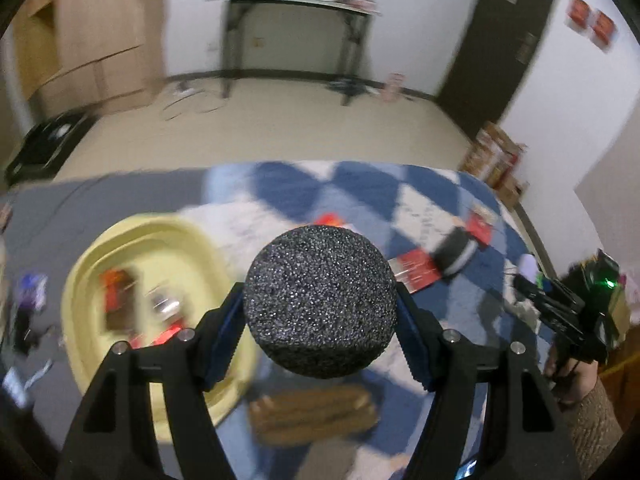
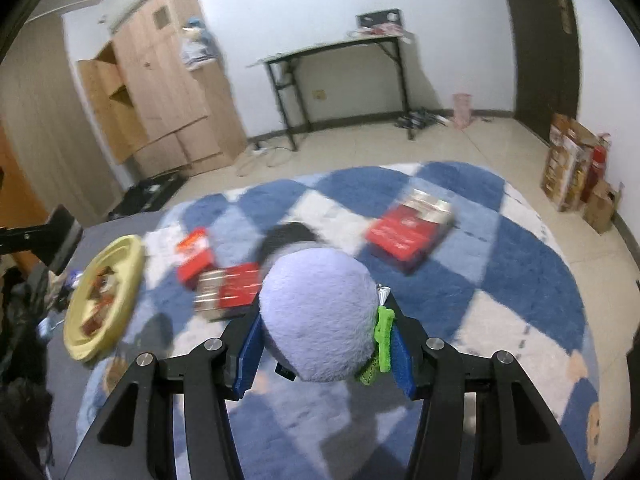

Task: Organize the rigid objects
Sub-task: 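Carry cylinder and ball over the yellow tray and release them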

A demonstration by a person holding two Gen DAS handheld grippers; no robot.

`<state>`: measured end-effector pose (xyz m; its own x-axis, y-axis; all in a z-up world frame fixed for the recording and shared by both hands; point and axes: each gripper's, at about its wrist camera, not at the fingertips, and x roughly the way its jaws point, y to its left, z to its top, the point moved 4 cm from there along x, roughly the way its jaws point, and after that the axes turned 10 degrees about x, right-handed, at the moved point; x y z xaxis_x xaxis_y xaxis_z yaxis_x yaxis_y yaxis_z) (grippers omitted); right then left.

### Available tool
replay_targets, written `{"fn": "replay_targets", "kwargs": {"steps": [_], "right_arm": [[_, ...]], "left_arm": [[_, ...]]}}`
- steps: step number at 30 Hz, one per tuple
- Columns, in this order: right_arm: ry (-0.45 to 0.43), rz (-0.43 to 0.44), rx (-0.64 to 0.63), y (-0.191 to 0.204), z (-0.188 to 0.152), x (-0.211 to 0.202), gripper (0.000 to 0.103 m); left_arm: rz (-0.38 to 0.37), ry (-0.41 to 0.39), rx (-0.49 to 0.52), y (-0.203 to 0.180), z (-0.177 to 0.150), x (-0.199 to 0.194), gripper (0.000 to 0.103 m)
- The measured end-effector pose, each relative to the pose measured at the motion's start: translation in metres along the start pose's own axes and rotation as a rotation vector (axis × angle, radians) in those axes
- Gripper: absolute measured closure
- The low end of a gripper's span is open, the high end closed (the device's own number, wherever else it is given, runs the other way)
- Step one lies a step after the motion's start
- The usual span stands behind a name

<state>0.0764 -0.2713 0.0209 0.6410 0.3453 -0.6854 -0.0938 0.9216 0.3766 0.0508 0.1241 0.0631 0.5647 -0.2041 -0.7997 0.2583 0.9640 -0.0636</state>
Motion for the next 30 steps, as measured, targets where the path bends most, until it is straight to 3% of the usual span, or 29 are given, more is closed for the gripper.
{"fn": "replay_targets", "kwargs": {"steps": [2,7,9,15,17,19,22,24,30], "right_arm": [[0.014,0.046,-0.055,0.028,-0.007,-0.007,0.050],[0.057,0.166,-0.139,0.101,-0.021,0.000,0.050],[0.090,0.225,-0.169,0.136,-0.027,0.014,0.050],[0.192,0.374,-0.188,0.207,-0.038,0.073,0.050],[0.216,0.409,-0.233,0.238,-0.042,0.095,0.050],[0.241,0.421,-0.275,0.260,-0.048,0.114,0.050],[0.309,0.418,-0.340,0.292,-0.062,0.150,0.050],[0.337,0.382,-0.394,0.309,-0.072,0.172,0.050],[0.368,0.317,-0.384,0.333,-0.069,0.215,0.049]], "left_arm": [[0.044,-0.050,-0.053,0.031,-0.018,-0.019,0.032],[0.132,-0.025,-0.178,0.100,-0.046,-0.024,0.032],[0.125,-0.020,-0.231,0.118,-0.051,-0.021,0.032],[0.143,0.010,-0.226,0.145,-0.056,0.009,0.032],[0.121,0.030,-0.279,0.161,-0.066,0.020,0.032],[0.093,0.047,-0.325,0.174,-0.072,0.035,0.032],[0.152,0.105,-0.328,0.187,-0.081,0.049,0.032],[0.148,0.121,-0.353,0.195,-0.086,0.055,0.032],[0.175,0.197,-0.388,0.206,-0.112,0.072,0.032]]}}
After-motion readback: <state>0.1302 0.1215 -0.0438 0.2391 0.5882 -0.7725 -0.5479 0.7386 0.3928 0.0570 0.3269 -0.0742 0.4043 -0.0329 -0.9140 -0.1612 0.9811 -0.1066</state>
